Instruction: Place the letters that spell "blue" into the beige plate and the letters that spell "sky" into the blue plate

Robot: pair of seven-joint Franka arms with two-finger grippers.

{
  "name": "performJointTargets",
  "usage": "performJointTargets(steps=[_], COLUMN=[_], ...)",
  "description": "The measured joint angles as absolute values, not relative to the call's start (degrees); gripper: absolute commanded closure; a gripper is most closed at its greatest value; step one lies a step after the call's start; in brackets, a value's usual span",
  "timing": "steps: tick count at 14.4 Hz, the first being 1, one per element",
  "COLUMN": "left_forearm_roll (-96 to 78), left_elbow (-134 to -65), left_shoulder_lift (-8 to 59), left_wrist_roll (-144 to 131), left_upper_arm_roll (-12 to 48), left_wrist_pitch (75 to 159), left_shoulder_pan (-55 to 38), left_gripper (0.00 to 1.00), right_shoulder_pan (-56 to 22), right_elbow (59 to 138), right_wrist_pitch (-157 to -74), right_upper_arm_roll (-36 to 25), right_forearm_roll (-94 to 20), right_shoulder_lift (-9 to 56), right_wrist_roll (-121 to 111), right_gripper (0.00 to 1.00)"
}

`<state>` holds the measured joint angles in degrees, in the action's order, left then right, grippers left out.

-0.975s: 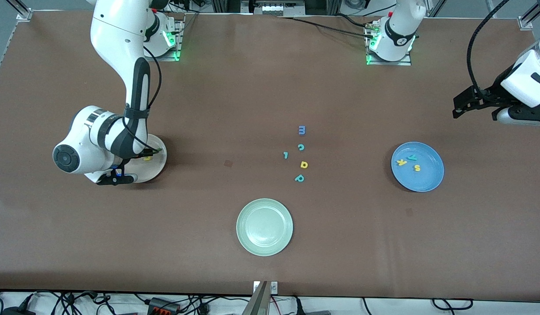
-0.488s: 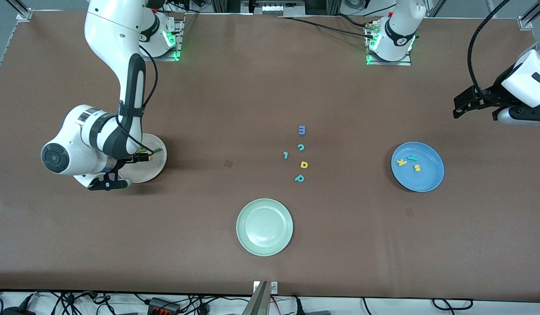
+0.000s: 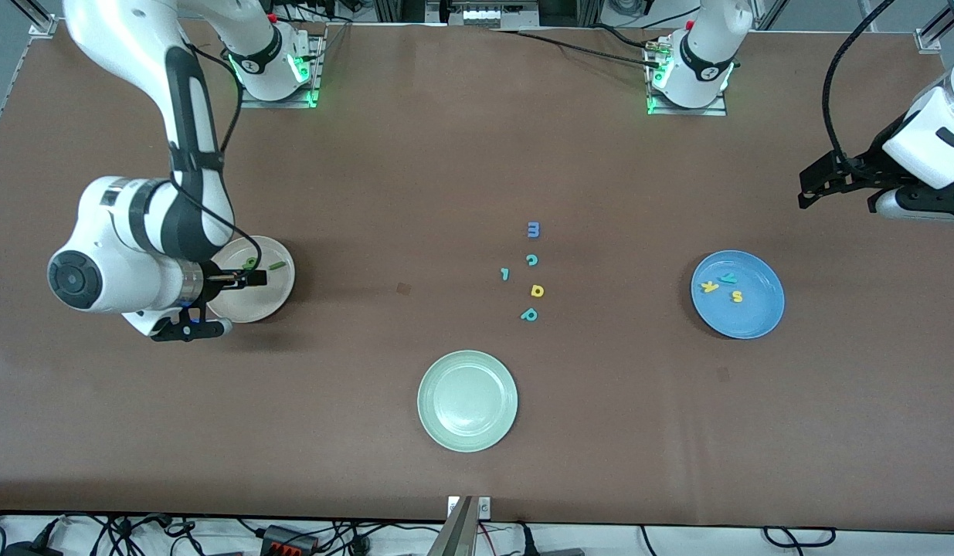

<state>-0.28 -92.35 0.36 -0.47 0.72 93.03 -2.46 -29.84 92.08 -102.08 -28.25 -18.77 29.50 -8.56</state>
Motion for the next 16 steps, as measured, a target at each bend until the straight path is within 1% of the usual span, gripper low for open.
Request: performJointTargets(steps=[2, 6, 10, 13, 16], left_forearm_roll=[-0.28, -0.28, -0.28, -0.28, -0.28], left_elbow=[-92.35, -92.35, -92.35, -92.35, -92.34], left_shoulder_lift=[0.39, 0.40, 0.40, 0.41, 0.41], left_wrist_roll=[-0.47, -0.47, -0.47, -0.47, -0.47], left_upper_arm_roll=[0.72, 0.72, 0.72, 0.72, 0.72], left_wrist_pitch=[93.03, 93.03, 93.03, 93.03, 93.03], left_shoulder_pan=[-2.48, -2.50, -2.52, -2.52, -2.52], left_gripper=[0.00, 0.00, 0.00, 0.00, 0.00], right_shoulder_pan=[-25.15, -15.99, -4.58, -1.91, -1.43], right_elbow=[90.79, 89.35, 87.26, 84.53, 78.83], right_wrist_pitch=[-102.04, -100.83, -98.83, -96.09, -89.79], right_upper_arm_roll=[-22.54, -14.55, -4.52, -3.12, -3.07], right_forearm_roll=[-15.40, -10.90, -7.30, -3.46, 0.21], right_shoulder_lift=[26.46, 21.67, 17.19, 15.04, 14.13], right_wrist_roll=[-6.72, -4.91, -0.20, -0.12, 0.50], right_gripper=[0.00, 0.00, 0.00, 0.00, 0.00])
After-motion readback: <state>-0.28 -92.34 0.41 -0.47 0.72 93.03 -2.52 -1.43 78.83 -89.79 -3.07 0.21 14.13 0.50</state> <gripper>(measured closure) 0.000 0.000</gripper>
